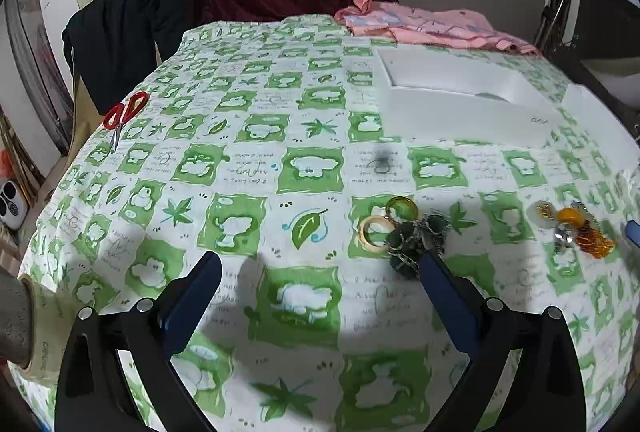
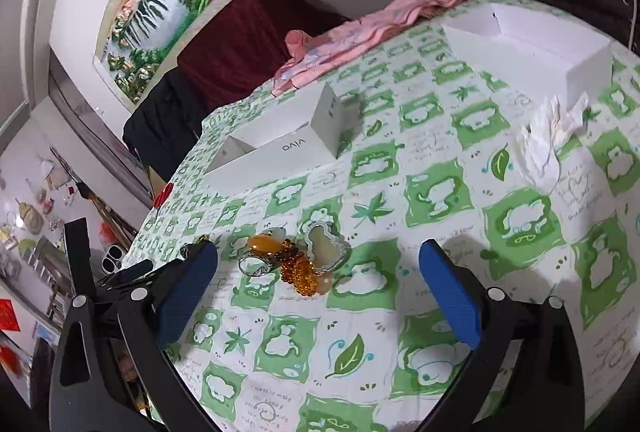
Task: Organize jewelry
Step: 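Move both tools back to the jewelry left on the cloth, then grasp the silver chain bracelet with left tool while right tool grasps the amber bead string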
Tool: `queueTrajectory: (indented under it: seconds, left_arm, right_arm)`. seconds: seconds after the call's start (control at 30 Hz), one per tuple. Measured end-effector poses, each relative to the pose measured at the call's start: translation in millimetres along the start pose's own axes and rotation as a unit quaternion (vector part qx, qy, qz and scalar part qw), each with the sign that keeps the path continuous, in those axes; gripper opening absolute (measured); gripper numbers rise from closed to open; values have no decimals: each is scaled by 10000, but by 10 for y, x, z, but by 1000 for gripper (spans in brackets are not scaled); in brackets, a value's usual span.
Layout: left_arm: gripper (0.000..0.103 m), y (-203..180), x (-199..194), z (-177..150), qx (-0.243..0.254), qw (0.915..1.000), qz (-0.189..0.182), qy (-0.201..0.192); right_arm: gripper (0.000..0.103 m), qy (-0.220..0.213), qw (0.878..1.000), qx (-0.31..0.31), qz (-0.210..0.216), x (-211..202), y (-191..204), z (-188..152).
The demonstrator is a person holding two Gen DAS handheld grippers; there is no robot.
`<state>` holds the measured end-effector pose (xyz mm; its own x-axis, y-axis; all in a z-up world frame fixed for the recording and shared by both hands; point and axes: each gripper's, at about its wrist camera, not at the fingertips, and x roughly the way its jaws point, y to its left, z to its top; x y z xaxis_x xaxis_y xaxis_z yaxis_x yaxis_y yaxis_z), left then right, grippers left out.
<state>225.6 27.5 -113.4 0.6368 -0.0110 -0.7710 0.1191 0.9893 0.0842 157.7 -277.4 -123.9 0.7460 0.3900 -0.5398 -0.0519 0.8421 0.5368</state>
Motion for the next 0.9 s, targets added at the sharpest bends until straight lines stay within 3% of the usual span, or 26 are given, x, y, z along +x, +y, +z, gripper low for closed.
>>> queueTrajectory:
  seconds: [0.1, 0.23, 0.37, 0.47, 0.57, 0.67, 0.73, 0.83, 0.9]
  left_arm:
    - [99, -5, 90, 65, 33, 9998, 77, 153]
    - [99, 188, 152, 58, -385, 9983, -231, 370]
    - [99, 376, 63, -24, -463, 9981, 306, 264]
    - [98, 453, 5, -71, -559, 9973, 413, 224]
    - [97, 393, -102, -73, -299, 9992, 275, -33]
    - [97, 186, -197, -88, 218, 9984, 386, -341]
    - [92, 96, -151, -82, 439, 9974, 480, -301]
    - [70, 132, -60, -57, 392, 9987, 318, -79]
    - [50, 211, -30, -22, 219, 9998, 41, -11]
  right_arm:
    - [96, -37, 9996, -229, -158, -7, 87, -19]
    - [96, -14, 9993, -300, -243, -1, 115, -25]
    - [96, -2, 9993, -273, -246, 6, 95, -21]
    - [96, 4, 9990, -373, -249, 11, 123, -28]
    - [96, 24, 9988, -423, -242, 19, 142, -32]
    - [96, 22, 9988, -427, -230, 22, 145, -33]
    - [96, 21, 9988, -446, -216, 19, 154, -34]
    - [96, 14, 9985, -507, -185, 19, 189, -38]
    - [96, 23, 9983, -564, -170, 21, 218, -43]
